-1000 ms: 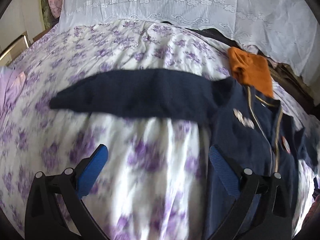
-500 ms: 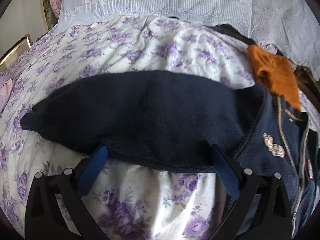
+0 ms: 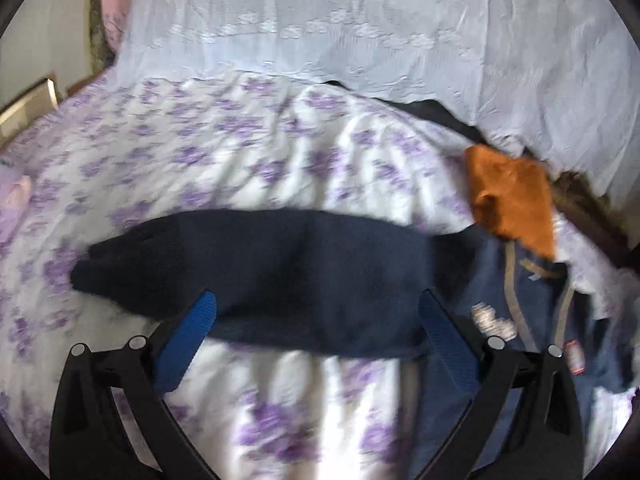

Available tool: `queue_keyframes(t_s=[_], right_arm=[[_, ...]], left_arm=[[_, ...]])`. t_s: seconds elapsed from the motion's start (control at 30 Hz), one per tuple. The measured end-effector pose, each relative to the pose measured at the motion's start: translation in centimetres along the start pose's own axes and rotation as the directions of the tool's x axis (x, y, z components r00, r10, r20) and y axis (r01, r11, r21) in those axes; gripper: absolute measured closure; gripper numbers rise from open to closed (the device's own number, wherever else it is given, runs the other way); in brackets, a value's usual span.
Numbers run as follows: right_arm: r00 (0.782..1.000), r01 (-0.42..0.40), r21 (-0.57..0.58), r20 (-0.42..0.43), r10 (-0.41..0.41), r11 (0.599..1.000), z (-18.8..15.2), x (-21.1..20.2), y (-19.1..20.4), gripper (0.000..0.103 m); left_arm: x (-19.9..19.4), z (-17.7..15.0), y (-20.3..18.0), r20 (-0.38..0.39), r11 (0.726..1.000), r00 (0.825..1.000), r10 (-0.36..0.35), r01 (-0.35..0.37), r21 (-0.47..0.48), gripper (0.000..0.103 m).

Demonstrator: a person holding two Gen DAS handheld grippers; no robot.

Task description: Fold small clothes

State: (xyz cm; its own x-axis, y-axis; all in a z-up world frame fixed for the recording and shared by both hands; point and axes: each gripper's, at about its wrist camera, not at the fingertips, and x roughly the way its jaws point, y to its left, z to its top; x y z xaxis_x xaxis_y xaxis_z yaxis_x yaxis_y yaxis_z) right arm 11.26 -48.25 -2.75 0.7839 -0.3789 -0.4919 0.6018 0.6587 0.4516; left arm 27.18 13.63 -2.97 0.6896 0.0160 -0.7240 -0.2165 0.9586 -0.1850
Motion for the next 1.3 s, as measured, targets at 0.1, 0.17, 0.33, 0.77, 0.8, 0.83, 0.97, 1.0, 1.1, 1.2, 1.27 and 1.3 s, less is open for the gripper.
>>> queue_keyframes(t_s=[0.1, 0.17, 0.33, 0.77, 0.8, 0.83, 0.97, 1.0, 1.1, 1.2, 1.27, 1.3], right_arm=[[0.987, -0.149, -0.295, -0.104, 0.124, 0.944, -2.4, 1.4, 9.4, 0.044], [0.949, -0.271, -0.419, -0.267, 0.168, 0.867, -5.5, 4.1, 15.2, 0.044], [0.912, -0.238, -0.551, -0.410, -0.010, 0.800, -10.7, 10.3, 17.8, 0.041], [0.912, -0.271, -0.575, -0.410, 0.015, 0.772, -11.3, 12.0, 22.9, 0.039], [0.896, -0.266, -0.584, -0.443, -0.026, 0.767, -12.3, 12.9, 22.9, 0.034], [0.878, -0.268, -0.582, -0.476, -0.054, 0.768, -13.1, 14.2, 22.6, 0.030], [0.889, -0.287, -0.584, -0.458, -0.016, 0.759, -12.8, 13.4, 22.3, 0.026], [0.895, -0.288, -0.577, -0.447, 0.000, 0.764, -12.5, 12.8, 22.1, 0.027], [0.903, -0.316, -0.562, -0.425, 0.062, 0.765, -11.7, 8.4, 21.3, 0.026], [0.883, -0.406, -0.598, -0.451, 0.129, 0.691, -12.9, 3.1, 21.1, 0.022], [0.853, -0.461, -0.613, -0.504, 0.132, 0.641, -15.1, 1.1, 21.0, 0.020], [0.839, -0.481, -0.622, -0.531, 0.118, 0.618, -16.4, 0.5, 20.8, 0.020]], left_arm=[[1.8, 0.7, -2.7, -0.051, 0.997, 0.999, -0.017, 0.021, 0.074, 0.004], [3.8, 0.7, -5.2, -0.067, 0.982, 0.997, 0.028, -0.016, 0.187, 0.004], [9.6, 0.0, -3.7, -0.113, 0.957, 0.967, 0.230, -0.204, 0.205, 0.004], [7.7, 0.7, -13.4, 0.004, 0.898, 0.990, 0.140, -0.128, 0.420, 0.004], [8.4, 0.3, -14.1, 0.007, 0.884, 0.988, 0.152, -0.139, 0.446, 0.004], [9.8, -0.2, -15.0, 0.000, 0.869, 0.984, 0.176, -0.156, 0.471, 0.004], [11.9, -0.6, -13.2, -0.060, 0.902, 0.989, 0.138, -0.101, 0.420, 0.004], [11.9, -0.3, -12.7, -0.080, 0.912, 0.990, 0.114, -0.073, 0.404, 0.004], [10.0, -0.9, -11.5, -0.069, 0.926, 0.993, 0.095, -0.062, 0.373, 0.004], [6.0, -3.8, -11.1, -0.066, 0.909, 0.998, 0.023, 0.007, 0.418, 0.004], [3.9, -6.3, -10.9, -0.080, 0.892, 0.997, -0.016, 0.050, 0.449, 0.004], [3.1, -8.1, -11.0, -0.098, 0.874, 0.995, -0.011, 0.058, 0.482, 0.004]])
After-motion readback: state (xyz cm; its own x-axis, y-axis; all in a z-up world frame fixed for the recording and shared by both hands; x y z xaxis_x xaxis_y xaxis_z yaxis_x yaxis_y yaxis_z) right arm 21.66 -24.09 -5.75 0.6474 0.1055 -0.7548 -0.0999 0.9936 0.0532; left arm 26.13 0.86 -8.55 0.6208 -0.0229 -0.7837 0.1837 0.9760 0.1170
